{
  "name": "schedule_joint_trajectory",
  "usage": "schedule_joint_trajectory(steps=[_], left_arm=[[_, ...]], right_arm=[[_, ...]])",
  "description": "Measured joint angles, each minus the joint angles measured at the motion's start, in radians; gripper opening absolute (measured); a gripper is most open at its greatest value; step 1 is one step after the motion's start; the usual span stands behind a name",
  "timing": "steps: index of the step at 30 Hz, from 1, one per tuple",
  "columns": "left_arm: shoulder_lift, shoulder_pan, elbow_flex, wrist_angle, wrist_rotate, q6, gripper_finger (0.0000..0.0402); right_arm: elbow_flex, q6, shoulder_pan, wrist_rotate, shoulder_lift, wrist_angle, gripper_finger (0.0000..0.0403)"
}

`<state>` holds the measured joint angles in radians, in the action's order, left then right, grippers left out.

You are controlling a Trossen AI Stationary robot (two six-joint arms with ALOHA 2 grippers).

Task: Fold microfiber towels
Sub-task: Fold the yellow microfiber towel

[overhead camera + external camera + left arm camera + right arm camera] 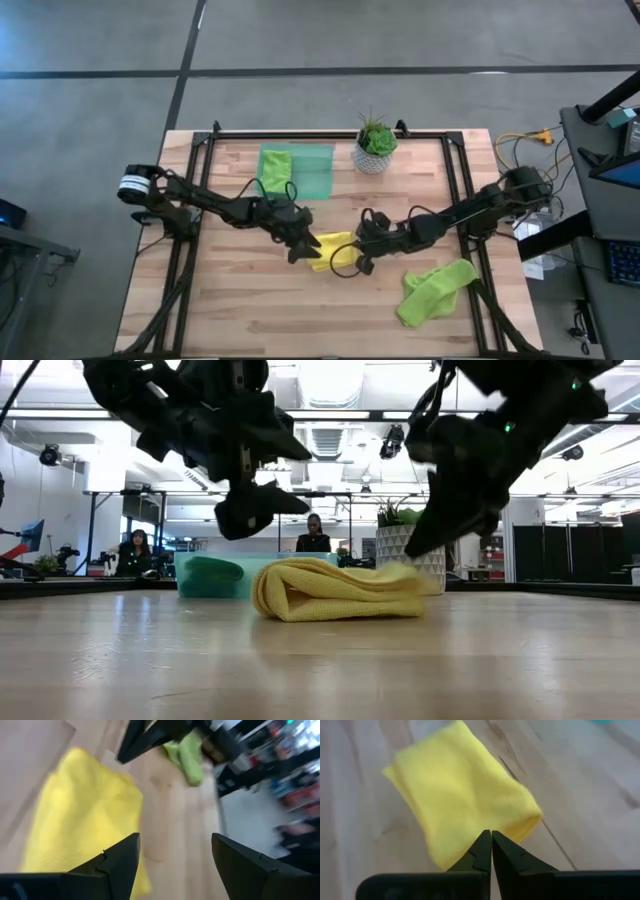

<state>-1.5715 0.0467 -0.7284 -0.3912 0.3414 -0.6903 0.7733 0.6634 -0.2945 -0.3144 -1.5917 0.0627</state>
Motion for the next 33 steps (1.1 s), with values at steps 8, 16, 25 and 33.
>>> schedule_joint_trajectory(steps=[8, 16, 25, 33], left_arm=[[-0.013, 0.026, -0.007, -0.002, -0.089, 0.172, 0.0231], [-0.013, 0.056, 0.001, 0.043, -0.265, 0.303, 0.023], [-0.013, 0.14, 0.019, 0.046, -0.459, 0.365, 0.0185], [-0.074, 0.156, 0.03, 0.048, -0.478, 0.366, 0.0168]], right_arm=[[-0.012, -0.174, 0.024, 0.141, 0.14, -0.139, 0.0036], [-0.035, -0.308, 0.156, 0.412, 0.08, -0.156, 0.0158], [-0.025, -0.424, 0.182, 0.426, -0.032, -0.234, 0.0258], [-0.023, -0.436, 0.184, 0.426, -0.104, -0.269, 0.0252]])
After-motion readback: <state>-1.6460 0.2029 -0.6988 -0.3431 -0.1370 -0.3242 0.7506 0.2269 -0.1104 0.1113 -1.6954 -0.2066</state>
